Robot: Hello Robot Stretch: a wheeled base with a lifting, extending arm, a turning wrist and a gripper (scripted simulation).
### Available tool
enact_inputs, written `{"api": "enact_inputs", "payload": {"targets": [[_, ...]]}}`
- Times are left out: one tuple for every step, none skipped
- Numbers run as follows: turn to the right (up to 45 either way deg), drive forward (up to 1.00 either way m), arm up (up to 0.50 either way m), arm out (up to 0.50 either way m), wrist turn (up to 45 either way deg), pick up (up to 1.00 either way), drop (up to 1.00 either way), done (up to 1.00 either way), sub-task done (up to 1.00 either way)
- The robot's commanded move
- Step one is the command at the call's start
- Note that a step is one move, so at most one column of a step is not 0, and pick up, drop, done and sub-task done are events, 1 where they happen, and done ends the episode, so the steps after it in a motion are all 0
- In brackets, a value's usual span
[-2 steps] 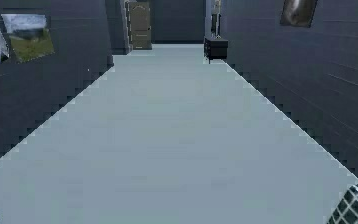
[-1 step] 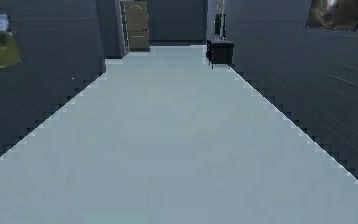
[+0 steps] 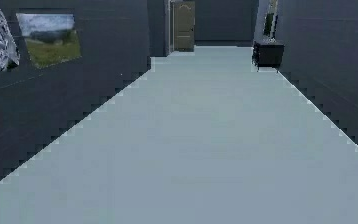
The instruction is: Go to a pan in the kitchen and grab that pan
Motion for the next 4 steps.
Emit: {"api": "enact_inputs", "payload": {"targets": [[0.0,1.0,0.0,0.0,0.0,0.0,0.0,0.0,0.0],[0.0,1.0,0.0,0.0,0.0,0.0,0.0,0.0,0.0],[0.0,1.0,0.0,0.0,0.0,0.0,0.0,0.0,0.0],[-3.0,0.0,0.0,0.0,0.0,0.0,0.0,0.0,0.0]]}}
